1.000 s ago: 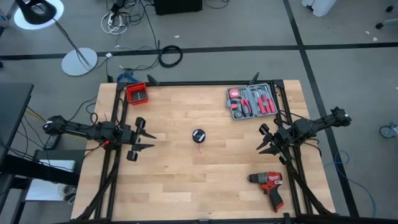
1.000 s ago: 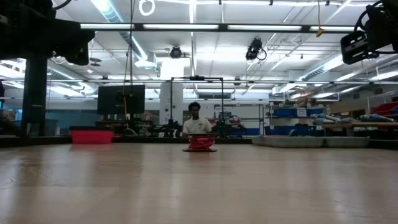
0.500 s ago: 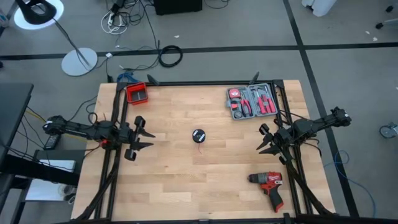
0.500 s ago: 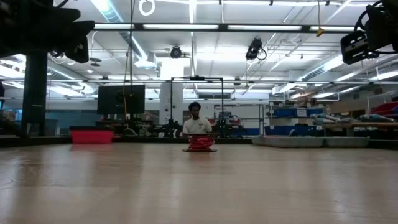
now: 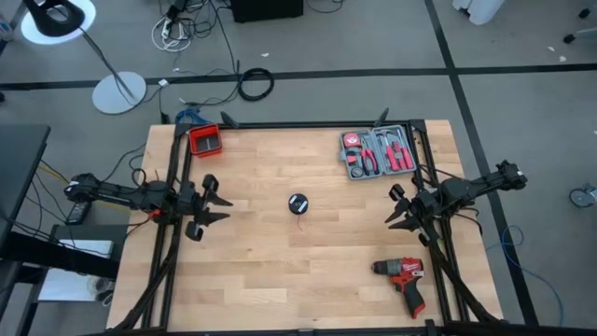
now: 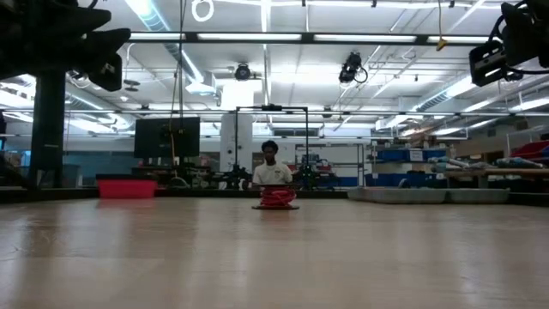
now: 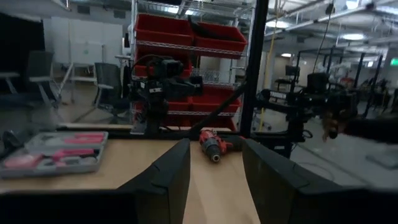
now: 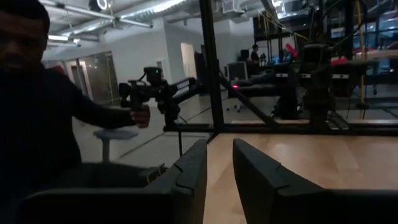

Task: Coil cords
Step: Uncoil the red wire from the black spool

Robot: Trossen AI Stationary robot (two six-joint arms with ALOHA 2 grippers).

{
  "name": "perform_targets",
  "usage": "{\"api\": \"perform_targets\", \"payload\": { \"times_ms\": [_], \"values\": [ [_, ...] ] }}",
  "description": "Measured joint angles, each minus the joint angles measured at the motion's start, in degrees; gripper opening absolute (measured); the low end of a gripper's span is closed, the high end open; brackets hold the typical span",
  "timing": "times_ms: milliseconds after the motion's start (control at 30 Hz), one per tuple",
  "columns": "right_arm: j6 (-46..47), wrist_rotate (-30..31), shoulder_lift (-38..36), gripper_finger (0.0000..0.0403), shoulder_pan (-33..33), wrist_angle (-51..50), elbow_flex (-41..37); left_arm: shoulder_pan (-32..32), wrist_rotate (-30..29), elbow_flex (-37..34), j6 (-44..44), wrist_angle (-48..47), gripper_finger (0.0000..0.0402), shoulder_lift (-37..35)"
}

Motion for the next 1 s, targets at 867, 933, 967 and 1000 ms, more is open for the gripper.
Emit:
{"api": "perform_targets", "payload": {
  "times_ms": [867,933,967,1000],
  "values": [
    [5.33,15.16,21.57,0.0079,-4.61,5.51,7.91,0.0,-12.31,0.08,-19.25,5.29,0.0152,0.94],
    [5.53,15.11,25.02,0.0079,-5.96,5.53,9.5,-0.02,-13.08,0.64,-20.55,4.82,0.0152,2.39],
    [5.36,15.1,26.63,0.0079,-6.7,5.44,10.37,-0.01,-13.97,1.2,-20.95,4.77,0.0152,3.2],
    [5.13,15.1,28.26,0.0079,-7.55,5.45,11.36,-0.01,-15.38,1.77,-21.51,4.81,0.0152,4.05]
  ]
}}
